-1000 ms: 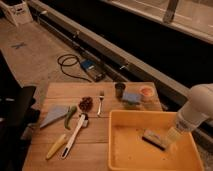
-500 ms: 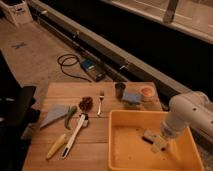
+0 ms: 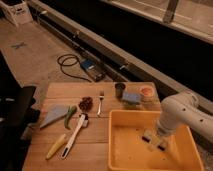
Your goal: Place eraser in table surface
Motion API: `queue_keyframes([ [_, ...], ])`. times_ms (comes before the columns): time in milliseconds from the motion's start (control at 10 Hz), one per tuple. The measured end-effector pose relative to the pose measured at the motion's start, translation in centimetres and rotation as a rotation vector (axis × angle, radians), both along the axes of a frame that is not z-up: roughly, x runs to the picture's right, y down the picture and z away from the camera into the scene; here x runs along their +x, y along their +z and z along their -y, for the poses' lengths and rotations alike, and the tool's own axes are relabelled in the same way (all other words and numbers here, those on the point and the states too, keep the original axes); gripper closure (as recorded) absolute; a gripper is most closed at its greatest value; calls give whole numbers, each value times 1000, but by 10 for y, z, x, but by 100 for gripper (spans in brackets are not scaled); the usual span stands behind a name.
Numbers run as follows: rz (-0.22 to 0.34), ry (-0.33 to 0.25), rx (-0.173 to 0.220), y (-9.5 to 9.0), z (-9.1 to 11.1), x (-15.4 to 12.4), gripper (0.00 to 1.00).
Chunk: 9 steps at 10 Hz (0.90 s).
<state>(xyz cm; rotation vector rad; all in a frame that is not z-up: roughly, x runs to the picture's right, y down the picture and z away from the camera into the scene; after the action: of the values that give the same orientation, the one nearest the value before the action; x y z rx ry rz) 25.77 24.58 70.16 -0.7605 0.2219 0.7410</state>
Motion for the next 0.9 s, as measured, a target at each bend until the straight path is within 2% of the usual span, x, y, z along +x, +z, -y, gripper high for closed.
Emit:
queue_keyframes([
  [200, 8, 7, -4, 10, -3, 1, 20],
  [700, 3, 16, -10, 13, -4, 5, 20],
  [900, -3, 38, -4, 31, -6, 16, 20],
])
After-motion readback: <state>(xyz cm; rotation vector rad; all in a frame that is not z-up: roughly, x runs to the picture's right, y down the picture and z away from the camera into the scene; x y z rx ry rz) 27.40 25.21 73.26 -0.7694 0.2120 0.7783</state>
